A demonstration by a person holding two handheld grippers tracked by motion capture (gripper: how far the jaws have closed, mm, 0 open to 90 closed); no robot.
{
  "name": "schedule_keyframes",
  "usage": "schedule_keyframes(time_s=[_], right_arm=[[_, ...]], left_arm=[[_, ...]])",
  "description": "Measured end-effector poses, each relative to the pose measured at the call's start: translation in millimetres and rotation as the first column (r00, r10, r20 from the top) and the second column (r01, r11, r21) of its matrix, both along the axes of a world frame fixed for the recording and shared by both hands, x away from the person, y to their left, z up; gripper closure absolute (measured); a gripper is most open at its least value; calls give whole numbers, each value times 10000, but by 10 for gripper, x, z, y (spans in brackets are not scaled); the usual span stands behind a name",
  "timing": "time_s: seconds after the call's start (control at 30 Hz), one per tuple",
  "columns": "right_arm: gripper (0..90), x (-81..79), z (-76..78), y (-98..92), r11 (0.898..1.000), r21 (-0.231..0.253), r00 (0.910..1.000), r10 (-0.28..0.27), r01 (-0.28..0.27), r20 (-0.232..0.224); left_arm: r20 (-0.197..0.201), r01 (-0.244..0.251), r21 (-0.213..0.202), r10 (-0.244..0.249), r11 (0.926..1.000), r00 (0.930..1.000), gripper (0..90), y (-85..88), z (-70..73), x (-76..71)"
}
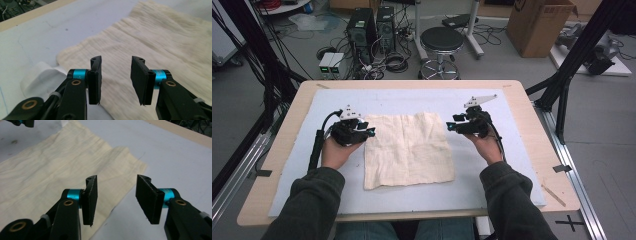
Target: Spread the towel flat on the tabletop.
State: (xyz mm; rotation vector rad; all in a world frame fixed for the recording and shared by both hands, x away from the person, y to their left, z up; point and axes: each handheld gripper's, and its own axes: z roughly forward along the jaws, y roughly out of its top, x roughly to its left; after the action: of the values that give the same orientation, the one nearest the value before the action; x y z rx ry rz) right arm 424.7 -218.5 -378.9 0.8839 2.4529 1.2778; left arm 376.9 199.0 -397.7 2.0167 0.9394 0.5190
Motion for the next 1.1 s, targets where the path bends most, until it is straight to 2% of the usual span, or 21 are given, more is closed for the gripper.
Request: schedule_keyframes(time_s=[0.1, 0.17, 0.23, 0.3, 0.47, 0.53, 0.6, 0.7, 0.83, 1.1], right_arm=[[477, -142, -2, 40, 9972, -308, 9960, 670, -689, -588], [480, -235, 20, 83, 9941, -431, 9936, 973, -999, -572], [501, -376, 9, 112, 9933, -301, 9937, 1118, -1117, 18], [490, -463, -28, 132, 9910, -458, 9919, 1248, -1257, -223], [483, -689, -140, 122, 9872, -577, 9888, 1481, -1490, -196], [476, -760, -195, 109, 9867, -604, 9884, 1499, -1512, -252], [462, -820, -242, 97, 9863, -669, 9885, 1503, -1510, -146], [452, -893, -297, 92, 9862, -548, 9875, 1553, -1565, -260], [443, -970, -360, 114, 9820, -721, 9844, 1725, -1745, -331], [503, -1027, -477, 122, 9736, -1123, 9793, 1929, -1987, -607]], left_arm=[[71, 269, -61, -268, 9996, 9996, 603, 1, -25, -184], [123, 416, -85, -415, 9991, 9991, 602, 9, -35, -295], [207, 516, -234, -511, 9984, 9985, 591, 18, -47, -404], [244, 636, -230, -631, 9977, 9977, 584, 25, -53, -510], [193, 1069, -234, -1065, 9940, 9941, 557, 25, -114, -757], [188, 1169, -365, -1163, 9925, 9930, 545, 35, -145, -834], [130, 1254, -396, -1250, 9913, 9921, 539, 39, -178, -895], [-118, 1356, -419, -1362, 9899, 9906, 524, 42, -225, -961], [-384, 1582, -343, -1594, 9868, 9865, 507, 27, -279, -1020], [-832, 2172, 206, -2149, 9759, 9731, 533, -53, -385, -1071]])
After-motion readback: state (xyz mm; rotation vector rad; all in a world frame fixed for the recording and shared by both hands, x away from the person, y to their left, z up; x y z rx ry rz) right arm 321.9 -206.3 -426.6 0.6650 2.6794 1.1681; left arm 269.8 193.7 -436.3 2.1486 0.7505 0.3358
